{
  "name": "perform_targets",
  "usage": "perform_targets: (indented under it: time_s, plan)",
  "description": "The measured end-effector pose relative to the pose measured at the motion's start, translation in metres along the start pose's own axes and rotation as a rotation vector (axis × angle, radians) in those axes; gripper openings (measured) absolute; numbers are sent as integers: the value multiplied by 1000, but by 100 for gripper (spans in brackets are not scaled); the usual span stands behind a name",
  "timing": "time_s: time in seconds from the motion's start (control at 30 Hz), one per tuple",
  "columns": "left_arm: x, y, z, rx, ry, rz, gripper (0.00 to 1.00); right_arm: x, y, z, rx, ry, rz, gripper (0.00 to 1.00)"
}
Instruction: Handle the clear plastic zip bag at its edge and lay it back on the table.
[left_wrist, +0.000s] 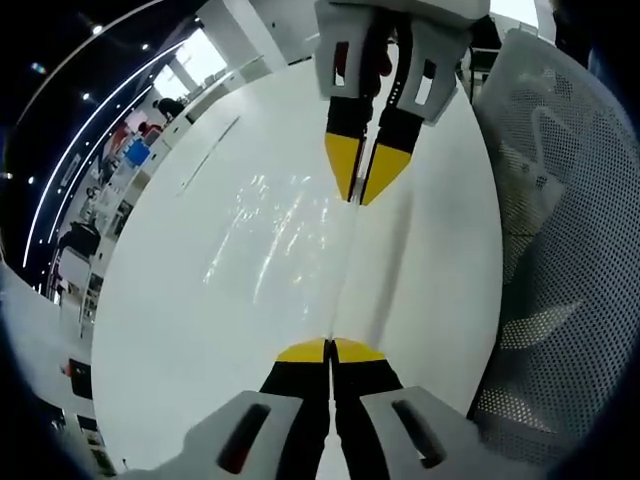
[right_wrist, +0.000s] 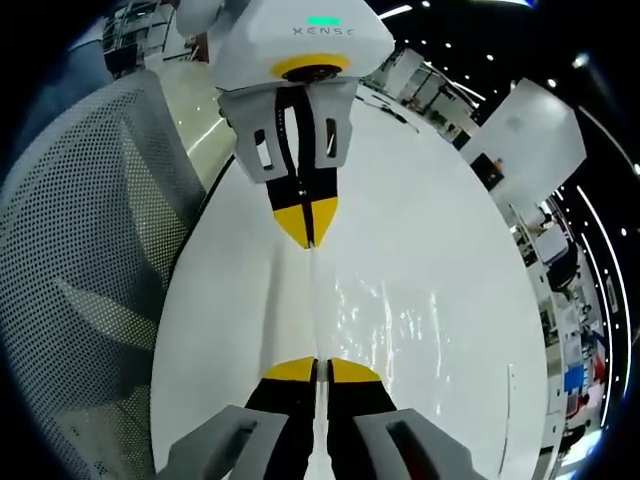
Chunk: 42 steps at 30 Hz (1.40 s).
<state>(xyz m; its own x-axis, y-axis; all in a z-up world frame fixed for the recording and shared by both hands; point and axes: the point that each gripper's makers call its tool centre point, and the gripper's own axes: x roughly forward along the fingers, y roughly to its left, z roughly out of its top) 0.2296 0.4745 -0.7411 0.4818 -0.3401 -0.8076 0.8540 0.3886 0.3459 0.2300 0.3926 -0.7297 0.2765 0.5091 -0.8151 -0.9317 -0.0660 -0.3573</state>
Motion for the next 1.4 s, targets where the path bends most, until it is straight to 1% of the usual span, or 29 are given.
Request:
perform_targets:
  time_s: [0.3, 0.73, 1.4]
  plan:
    - [-1, -1, -3, -2, 1, -6, 0, -3, 0, -7, 9, 10, -2, 0]
    - [1, 0, -9, -14, 10, -3, 0, -4, 0, -9, 15, 17, -3, 0]
    - [-1, 0, -12, -25, 16, -5, 0, -5, 0, -16, 33, 28, -4, 0]
